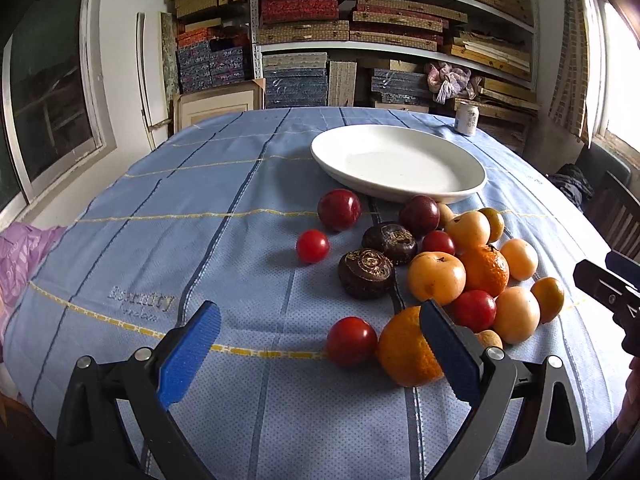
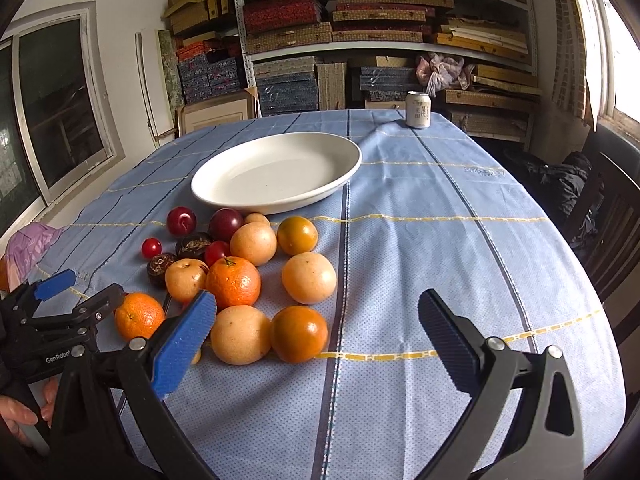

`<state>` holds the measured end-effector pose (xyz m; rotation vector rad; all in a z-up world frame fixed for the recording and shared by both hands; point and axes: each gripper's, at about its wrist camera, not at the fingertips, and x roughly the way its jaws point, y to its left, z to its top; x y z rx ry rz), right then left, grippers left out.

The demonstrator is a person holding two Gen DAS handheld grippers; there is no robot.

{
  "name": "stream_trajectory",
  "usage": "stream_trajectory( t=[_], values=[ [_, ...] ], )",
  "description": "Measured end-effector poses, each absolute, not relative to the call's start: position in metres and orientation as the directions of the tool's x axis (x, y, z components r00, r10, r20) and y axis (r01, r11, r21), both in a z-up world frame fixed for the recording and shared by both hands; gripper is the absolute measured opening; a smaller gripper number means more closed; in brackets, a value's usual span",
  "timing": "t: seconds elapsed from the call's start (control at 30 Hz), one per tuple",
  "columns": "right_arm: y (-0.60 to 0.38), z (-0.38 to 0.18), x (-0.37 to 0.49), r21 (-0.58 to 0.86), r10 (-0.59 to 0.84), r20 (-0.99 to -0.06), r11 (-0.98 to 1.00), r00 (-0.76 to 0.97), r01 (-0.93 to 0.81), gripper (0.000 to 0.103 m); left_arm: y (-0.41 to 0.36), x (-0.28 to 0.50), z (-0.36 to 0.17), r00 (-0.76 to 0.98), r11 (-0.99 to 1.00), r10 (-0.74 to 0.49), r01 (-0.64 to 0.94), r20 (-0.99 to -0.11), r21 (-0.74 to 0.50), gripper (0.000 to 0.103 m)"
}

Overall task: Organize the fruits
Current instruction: 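Move both tools toward the fruit pile beside the white plate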

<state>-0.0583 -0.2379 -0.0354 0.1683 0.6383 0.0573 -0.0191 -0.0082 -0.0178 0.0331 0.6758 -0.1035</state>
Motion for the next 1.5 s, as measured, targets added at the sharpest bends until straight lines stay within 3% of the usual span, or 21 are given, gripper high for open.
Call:
stream_trajectory(
  t=[0.1,0.63,0.87,1.27,1.5],
  values=[
    [-0.241,-0.038,-0.059,0.184,0.1,-0.59,0.983,0.801,0.012,0.099,-0.006,-0.021,-0.018,0.776,0.994,-0.104,0.103,-0.623,-0.038,0.1],
    [-0.246,-0.048,-0.053,0.219,0.101,-0.606,0.975,0.789,0.044,0.099,-0.013,-0.02,-0.019,0.759,0.991,-0.089,0.129,-0.645,0.015,0.1],
    [-0.246,-0.041,-0.061,0.292,0.197,-0.539,0.956,0.819,-0.038,0.099,-0.01,-0.016,-0.021,0.753,0.992,-0.096,0.124,-0.651,-0.002,0.1],
    [-0.262,-0.048,-0.057,0.423,0.274,-0.538,0.906,0.797,-0.026,0.099,-0.015,-0.018,-0.02,0.766,0.99,-0.1,0.139,-0.635,0.012,0.1],
    [-0.253,-0.044,-0.058,0.32,0.208,-0.545,0.947,0.812,-0.028,0.099,-0.014,-0.015,-0.021,0.767,0.99,-0.105,0.143,-0.633,0.009,0.1]
  ],
)
